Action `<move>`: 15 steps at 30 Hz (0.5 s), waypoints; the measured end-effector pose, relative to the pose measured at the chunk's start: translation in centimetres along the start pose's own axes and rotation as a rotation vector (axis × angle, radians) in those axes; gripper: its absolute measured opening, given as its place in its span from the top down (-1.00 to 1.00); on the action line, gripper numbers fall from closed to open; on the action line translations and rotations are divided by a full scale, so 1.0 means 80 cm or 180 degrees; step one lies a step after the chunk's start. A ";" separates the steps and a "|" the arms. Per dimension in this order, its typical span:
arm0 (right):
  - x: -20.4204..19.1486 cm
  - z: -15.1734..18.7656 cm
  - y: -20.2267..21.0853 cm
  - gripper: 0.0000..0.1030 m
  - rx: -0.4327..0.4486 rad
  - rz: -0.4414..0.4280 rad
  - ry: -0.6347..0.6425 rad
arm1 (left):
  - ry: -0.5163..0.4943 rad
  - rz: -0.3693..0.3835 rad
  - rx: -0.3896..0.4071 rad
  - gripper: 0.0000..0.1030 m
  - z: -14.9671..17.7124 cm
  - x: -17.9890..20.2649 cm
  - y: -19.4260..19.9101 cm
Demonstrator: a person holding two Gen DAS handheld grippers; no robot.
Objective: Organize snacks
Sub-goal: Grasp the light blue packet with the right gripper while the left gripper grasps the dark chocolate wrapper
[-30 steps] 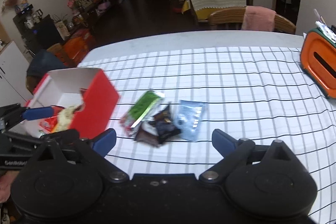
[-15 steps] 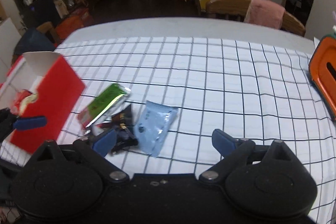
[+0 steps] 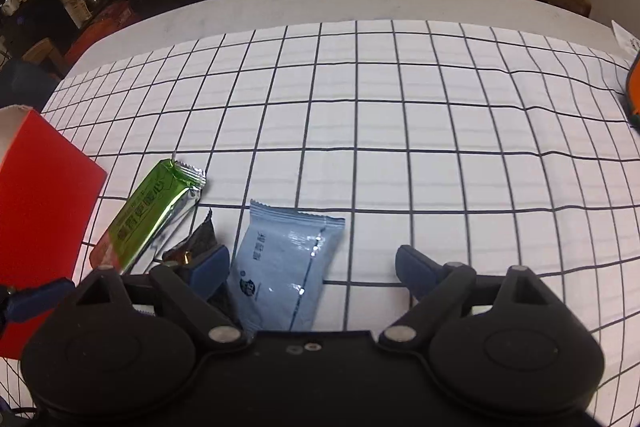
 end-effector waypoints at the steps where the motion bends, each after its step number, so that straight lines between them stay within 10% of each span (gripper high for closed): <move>1: -0.002 -0.001 -0.003 -0.72 -0.0004 0.0007 0.0010 | 0.0011 -0.0011 -0.0007 -0.65 -0.001 -0.002 -0.002; 8: -0.013 -0.003 -0.019 -0.59 -0.0013 0.0106 -0.0027 | 0.0069 0.0013 -0.0041 -0.63 -0.010 -0.005 -0.010; 15: -0.025 -0.001 -0.028 -0.26 0.0099 0.0283 0.0073 | 0.0036 0.0063 -0.0125 -0.09 -0.009 -0.002 -0.019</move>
Point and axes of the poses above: each gripper's, at about its wrist camera, not at the fingertips, and y roughly against the way its jaws point, x to its right, z to its underside, the point moved 8 cm from there along -y, roughly the way its jaws point, and after that the axes turned 11 degrees about -x, right-handed, at the moved point
